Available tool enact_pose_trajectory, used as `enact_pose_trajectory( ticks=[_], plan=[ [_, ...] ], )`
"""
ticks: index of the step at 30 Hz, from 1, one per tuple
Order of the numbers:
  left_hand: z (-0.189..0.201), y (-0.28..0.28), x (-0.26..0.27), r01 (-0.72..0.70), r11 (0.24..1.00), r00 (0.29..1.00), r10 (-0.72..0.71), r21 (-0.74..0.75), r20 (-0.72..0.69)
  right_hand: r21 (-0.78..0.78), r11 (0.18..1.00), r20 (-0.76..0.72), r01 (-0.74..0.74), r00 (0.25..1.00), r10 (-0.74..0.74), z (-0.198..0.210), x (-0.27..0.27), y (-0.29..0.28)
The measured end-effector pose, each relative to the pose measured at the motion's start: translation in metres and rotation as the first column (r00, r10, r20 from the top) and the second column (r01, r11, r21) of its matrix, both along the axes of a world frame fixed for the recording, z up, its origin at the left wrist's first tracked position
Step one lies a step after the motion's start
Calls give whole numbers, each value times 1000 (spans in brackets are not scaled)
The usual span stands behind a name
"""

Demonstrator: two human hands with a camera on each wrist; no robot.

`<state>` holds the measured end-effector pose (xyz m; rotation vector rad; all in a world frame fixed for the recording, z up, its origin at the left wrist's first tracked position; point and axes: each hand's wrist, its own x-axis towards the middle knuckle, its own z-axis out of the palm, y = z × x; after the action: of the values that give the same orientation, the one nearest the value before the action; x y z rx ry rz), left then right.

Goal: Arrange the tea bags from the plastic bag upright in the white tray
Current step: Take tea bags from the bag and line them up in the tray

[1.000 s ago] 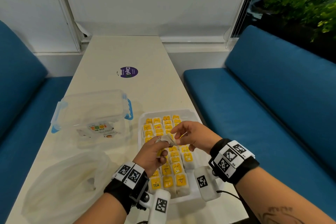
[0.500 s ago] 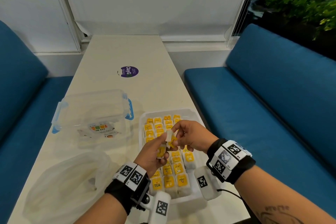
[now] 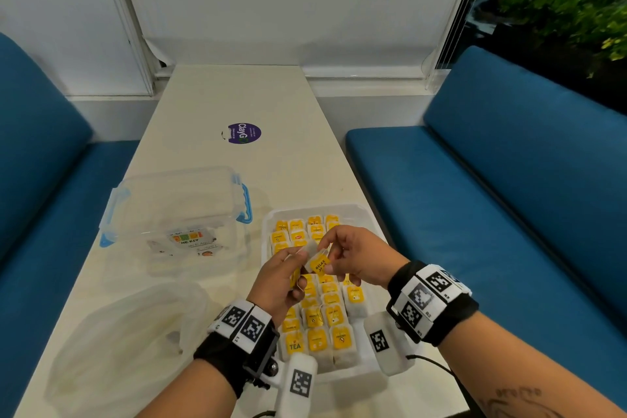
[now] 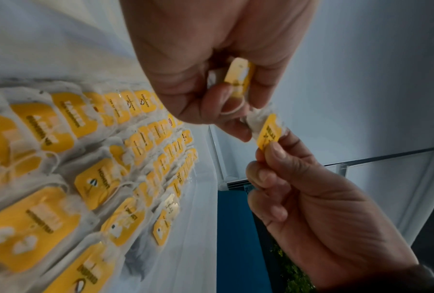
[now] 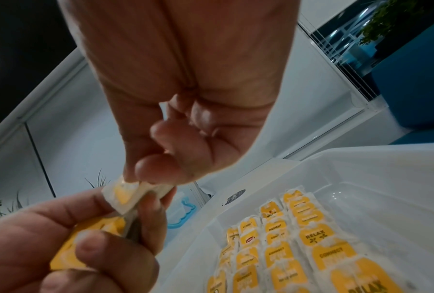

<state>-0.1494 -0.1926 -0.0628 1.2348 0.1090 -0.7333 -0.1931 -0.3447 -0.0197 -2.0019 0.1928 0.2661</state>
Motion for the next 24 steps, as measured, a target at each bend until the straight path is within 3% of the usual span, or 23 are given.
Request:
enact_pose_trajectory(
  ticks=[5,10,14,20,24],
  plan=[
    [-4,0,1,9,998,999,-7,56,-36,-158,987,85,-7,996,21,5,-4,0],
    [-10,4,4,-19,994,989,34,109,-145,-293,943,191,158,976,-104,13,-5,-5],
    [-10,3,2,-15,995,985,32,102,-170,-438,898,13,55,998,-55,21,-5,-11],
    [-10,1,-2,14,995,981,5,97,-192,-365,929,-194,51,972,-129,22,-10,-13],
    [-11,2,-2,9,997,975,9,77,-222,-454,890,-303,-39,946,-113,13,-12,-15]
  ],
)
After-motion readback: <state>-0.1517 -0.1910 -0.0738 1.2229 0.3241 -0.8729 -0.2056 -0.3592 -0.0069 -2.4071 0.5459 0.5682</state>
